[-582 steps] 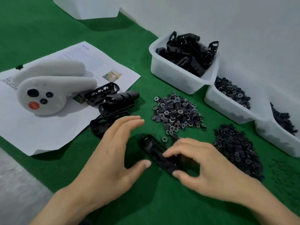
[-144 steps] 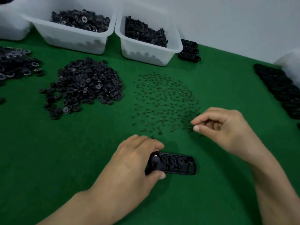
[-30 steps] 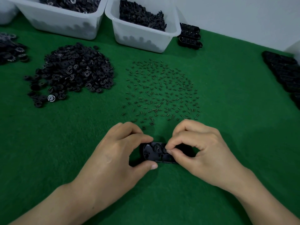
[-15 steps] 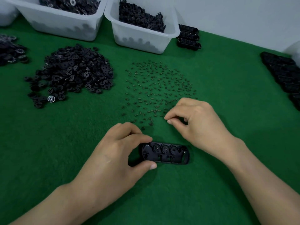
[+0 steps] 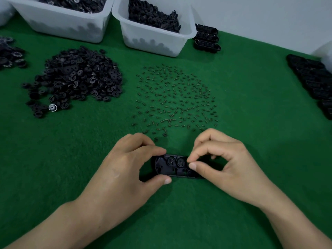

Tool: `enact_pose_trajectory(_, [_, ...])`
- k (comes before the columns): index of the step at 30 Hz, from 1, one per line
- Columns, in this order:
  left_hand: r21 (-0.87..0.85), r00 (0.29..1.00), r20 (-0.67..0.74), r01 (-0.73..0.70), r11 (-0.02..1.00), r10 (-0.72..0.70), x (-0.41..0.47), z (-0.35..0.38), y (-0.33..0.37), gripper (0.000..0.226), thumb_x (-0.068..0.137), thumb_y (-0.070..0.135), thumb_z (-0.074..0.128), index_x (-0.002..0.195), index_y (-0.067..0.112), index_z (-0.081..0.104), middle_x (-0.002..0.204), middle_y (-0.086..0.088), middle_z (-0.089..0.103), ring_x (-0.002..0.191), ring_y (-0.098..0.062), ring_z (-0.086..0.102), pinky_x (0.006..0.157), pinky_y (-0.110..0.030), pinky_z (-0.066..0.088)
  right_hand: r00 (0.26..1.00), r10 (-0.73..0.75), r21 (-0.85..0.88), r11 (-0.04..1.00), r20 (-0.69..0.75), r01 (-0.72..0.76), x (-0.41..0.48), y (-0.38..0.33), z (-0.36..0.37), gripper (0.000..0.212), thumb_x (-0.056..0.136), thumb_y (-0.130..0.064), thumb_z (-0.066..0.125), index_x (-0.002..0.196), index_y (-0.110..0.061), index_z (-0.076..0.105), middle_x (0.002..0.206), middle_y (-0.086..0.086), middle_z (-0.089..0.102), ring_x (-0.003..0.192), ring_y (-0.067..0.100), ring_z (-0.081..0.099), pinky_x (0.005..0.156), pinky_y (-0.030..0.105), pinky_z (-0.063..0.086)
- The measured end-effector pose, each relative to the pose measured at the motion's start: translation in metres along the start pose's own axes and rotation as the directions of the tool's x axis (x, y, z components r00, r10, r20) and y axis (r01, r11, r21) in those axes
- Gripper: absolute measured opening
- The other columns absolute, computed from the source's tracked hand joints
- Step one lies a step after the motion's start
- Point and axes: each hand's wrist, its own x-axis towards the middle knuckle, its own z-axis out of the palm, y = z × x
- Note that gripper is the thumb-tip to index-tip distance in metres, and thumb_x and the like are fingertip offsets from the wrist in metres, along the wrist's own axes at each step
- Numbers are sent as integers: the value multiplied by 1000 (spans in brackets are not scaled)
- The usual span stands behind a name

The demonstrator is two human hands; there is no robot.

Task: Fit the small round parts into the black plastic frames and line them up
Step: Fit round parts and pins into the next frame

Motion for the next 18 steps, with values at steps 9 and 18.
enact_pose_trajectory(9, [1,1000,-8,-1,1000,1,-1,0,0,53,66,57,54,104,22,68,95,21,49,90,0,46,84,-6,36,997,-60,-70,996,-48,56,-4,5,5,4,74,-11,68,74,-15,66,79,-9,57,76,7,55,68,11,36])
enact_pose_trajectory(18, [6,1000,0,0,1000,0,-1,0,0,52,67,57,56,105,23,67,94,21,50,90,0,47,89,-4,30,990,-123,-107,988,-74,115,-5,5,-1,11,74,-6,65,79,-12,72,79,-5,61,72,12,58,64,22,45])
